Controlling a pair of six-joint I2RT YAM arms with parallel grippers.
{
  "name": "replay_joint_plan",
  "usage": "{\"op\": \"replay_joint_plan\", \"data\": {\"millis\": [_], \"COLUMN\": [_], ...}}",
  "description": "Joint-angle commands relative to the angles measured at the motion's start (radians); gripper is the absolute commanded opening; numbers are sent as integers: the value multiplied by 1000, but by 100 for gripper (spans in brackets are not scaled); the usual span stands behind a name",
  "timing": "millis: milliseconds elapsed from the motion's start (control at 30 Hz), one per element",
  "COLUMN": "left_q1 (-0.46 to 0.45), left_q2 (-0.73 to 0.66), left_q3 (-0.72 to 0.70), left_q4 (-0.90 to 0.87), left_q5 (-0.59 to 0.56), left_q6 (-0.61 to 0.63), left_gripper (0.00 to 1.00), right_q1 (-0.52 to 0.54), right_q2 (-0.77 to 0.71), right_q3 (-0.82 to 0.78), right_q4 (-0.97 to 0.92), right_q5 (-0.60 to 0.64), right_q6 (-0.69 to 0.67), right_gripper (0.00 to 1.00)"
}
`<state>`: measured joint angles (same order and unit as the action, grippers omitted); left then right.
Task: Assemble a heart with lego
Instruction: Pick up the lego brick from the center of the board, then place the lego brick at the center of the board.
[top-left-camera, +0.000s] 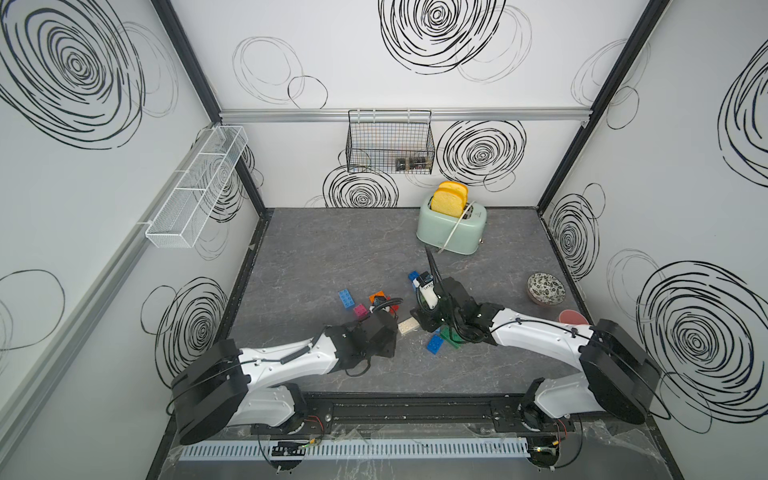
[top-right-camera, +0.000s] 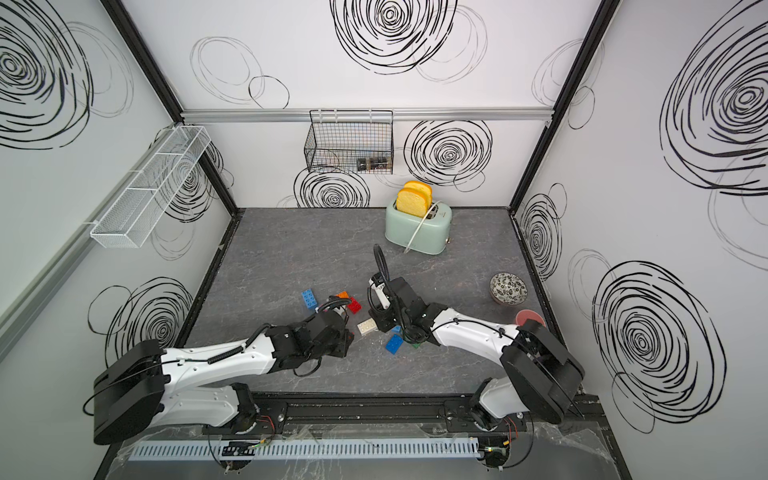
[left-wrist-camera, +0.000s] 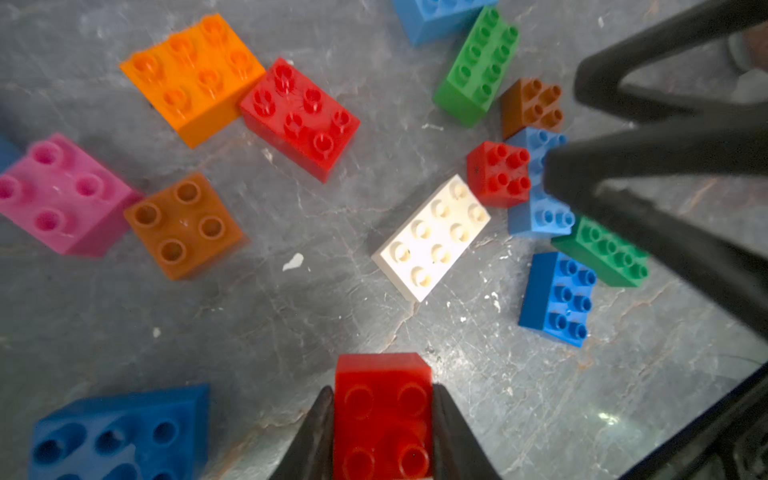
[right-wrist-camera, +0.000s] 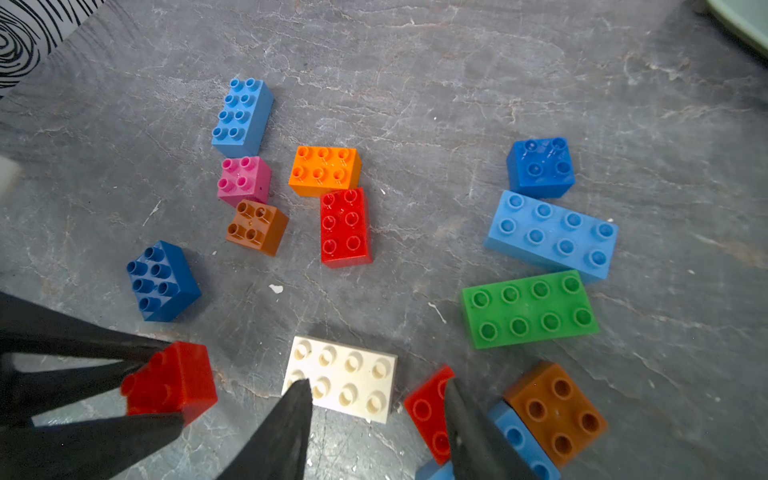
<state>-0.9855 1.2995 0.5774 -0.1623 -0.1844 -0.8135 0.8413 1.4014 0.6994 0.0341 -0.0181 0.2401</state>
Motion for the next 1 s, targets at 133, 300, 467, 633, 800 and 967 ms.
{"op": "replay_joint_plan", "data": {"millis": [133,300,467,633,800,967], "left_q1": [-30,-24,-16,-9,1,33], "left_q2": [113,146,179,202,180,98], "left_q3": [8,9,35,30,19,-12], "left_q4": [22,70,82,87,91,130], "left_q5": [-145,-134,-117,-100,-97,-35], "left_q6": [-112,-101,-78,-88,-95,-95], "left_gripper": [24,24,24,29,48,58], "right_q1": [-7,-16,-19,-19,-18,28], "right_q2": [-48,-65,-57,-51,-48,-64], "right_q3": [-38,-55,-58,-54,-48,-37], "right_q4": [-34,-28,-26,-33,-40,-66], "right_q5": [0,-2,-2,-2,-19,-7], "right_q6": [15,16,16,16,22,57], "right_gripper": [55,55,55,56,57,62]}}
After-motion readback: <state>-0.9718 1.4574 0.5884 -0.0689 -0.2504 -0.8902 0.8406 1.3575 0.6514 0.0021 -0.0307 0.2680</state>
